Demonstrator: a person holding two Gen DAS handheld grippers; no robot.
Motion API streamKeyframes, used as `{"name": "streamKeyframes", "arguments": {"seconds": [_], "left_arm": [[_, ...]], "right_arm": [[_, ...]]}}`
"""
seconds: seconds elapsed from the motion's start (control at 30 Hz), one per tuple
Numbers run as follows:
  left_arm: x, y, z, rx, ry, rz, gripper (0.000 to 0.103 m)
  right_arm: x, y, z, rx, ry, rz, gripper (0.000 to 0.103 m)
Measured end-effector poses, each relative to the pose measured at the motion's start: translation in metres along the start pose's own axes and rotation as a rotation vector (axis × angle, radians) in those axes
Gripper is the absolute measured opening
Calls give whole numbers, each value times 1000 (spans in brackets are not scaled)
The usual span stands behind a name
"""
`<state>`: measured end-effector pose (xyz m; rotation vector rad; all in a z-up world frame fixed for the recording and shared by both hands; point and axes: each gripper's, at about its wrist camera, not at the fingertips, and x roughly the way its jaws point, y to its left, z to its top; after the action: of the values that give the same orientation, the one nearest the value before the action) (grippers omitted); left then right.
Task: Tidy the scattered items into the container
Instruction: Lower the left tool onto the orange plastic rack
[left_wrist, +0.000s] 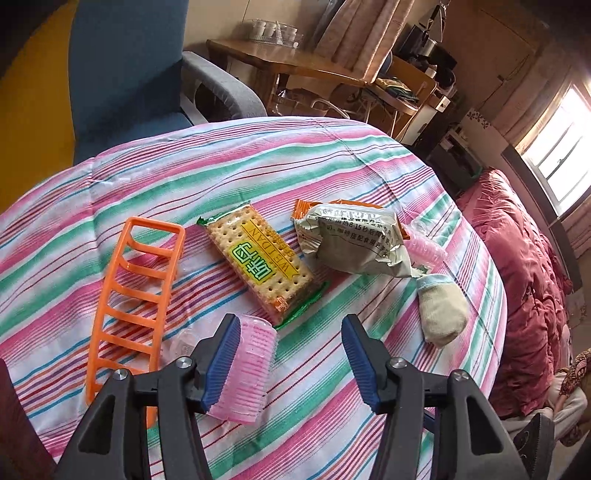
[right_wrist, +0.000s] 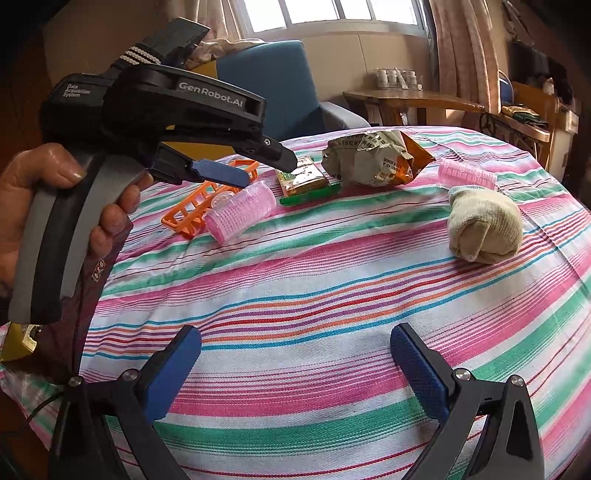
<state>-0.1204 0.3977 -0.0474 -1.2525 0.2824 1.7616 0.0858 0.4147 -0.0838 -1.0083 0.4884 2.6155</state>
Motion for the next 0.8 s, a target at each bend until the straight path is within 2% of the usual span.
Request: {"name": "streamKeyframes", "arguments": {"seconds": [0.13,0.27,0.37,0.47,0.57,0.7,0.8], "left_arm": [[3,0,5,13,5,37,58],[12,-5,9,44,26,32,59],[10,-2,5,21,23,8,59],[3,1,-7,-28,27,-36,58],[-5,-5,-25,-29,24,-49,58],[-16,-10,-44,-83,29,-112,58],[-29,-14,-54,-83,9,-106,59]], "right_arm": [[0,1,0,-3,-1,-3,103],[1,0,0,-4,-2,-3,103],[1,0,0,-4,-3,-1,103],[1,0,0,-5,-4,-1,103],[1,0,0,-7,-5,-3,103],[1,0,0,-11,-7,-6,103],[2,1,0,-14,-9,-8,103]]}}
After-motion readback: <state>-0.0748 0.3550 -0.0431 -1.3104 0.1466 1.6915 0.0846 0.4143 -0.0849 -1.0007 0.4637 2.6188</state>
